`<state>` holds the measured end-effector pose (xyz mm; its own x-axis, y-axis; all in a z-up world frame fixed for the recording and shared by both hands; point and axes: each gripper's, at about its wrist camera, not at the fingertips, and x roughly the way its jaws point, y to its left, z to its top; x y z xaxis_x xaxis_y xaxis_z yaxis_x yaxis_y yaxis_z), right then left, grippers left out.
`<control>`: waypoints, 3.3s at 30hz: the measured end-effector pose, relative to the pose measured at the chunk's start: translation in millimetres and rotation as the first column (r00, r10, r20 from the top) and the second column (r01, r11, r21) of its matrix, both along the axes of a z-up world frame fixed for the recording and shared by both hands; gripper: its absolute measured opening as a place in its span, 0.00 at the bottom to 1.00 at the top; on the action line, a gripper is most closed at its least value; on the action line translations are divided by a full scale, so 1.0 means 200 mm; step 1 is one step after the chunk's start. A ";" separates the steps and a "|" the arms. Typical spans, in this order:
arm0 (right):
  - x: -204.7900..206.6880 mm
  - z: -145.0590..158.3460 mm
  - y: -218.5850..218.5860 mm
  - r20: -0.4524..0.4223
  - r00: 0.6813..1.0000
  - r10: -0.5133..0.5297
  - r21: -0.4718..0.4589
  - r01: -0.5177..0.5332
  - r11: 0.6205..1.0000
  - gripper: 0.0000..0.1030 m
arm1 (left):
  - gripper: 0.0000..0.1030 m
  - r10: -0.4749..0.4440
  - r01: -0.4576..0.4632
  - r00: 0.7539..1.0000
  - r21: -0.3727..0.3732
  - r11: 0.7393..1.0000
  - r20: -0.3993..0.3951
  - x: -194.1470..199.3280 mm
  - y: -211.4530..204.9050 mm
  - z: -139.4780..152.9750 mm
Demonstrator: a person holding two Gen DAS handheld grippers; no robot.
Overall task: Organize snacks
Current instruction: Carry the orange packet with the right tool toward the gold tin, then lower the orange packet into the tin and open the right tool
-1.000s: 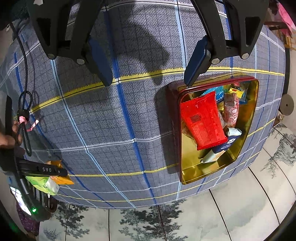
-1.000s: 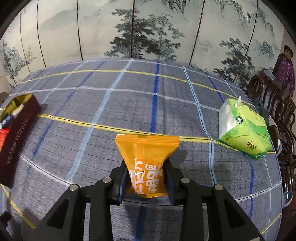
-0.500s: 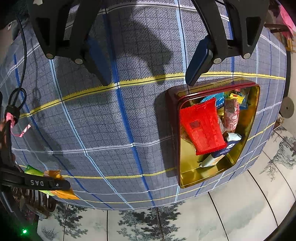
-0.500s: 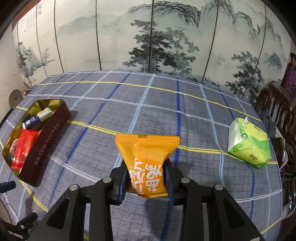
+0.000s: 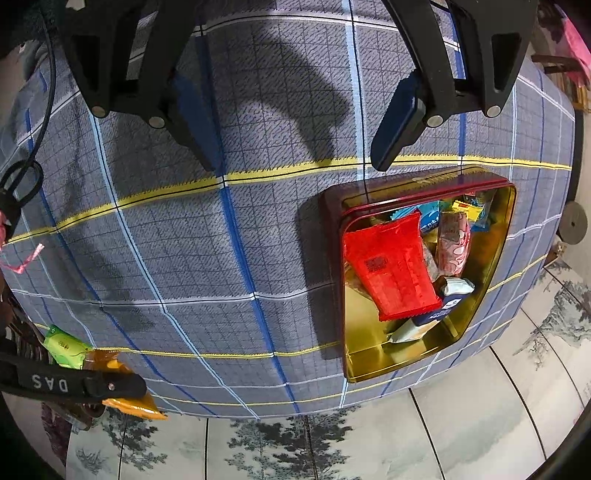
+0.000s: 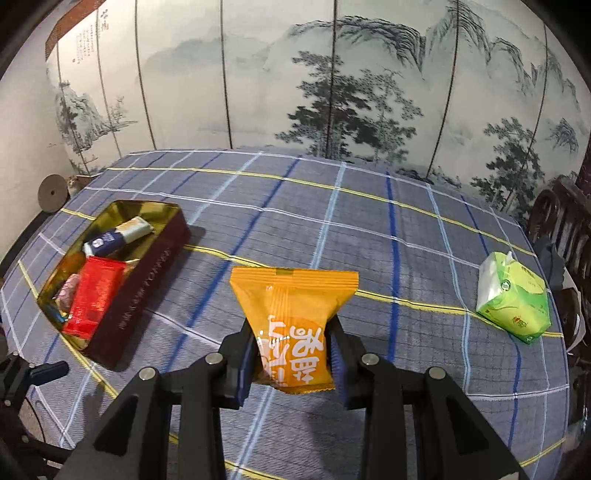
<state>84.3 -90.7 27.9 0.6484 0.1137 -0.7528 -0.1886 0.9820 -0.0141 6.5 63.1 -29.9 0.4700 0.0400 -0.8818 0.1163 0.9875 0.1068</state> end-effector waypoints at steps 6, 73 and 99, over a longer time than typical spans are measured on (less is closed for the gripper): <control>-0.01 0.01 0.08 0.005 0.999 0.038 0.005 -0.038 0.999 0.33 | 0.78 0.011 -0.011 1.000 -0.004 1.000 -0.001 -0.01 0.02 0.00; -0.01 -0.03 0.82 -0.058 0.924 0.378 0.099 -0.371 0.923 0.33 | 0.78 0.284 -0.285 0.959 -0.019 0.958 -0.011 -0.18 0.54 -0.06; 0.18 -0.10 1.02 -0.109 0.885 0.453 0.085 -0.446 0.891 0.33 | 0.78 0.285 -0.284 0.958 0.018 0.959 -0.028 -0.15 0.51 -0.07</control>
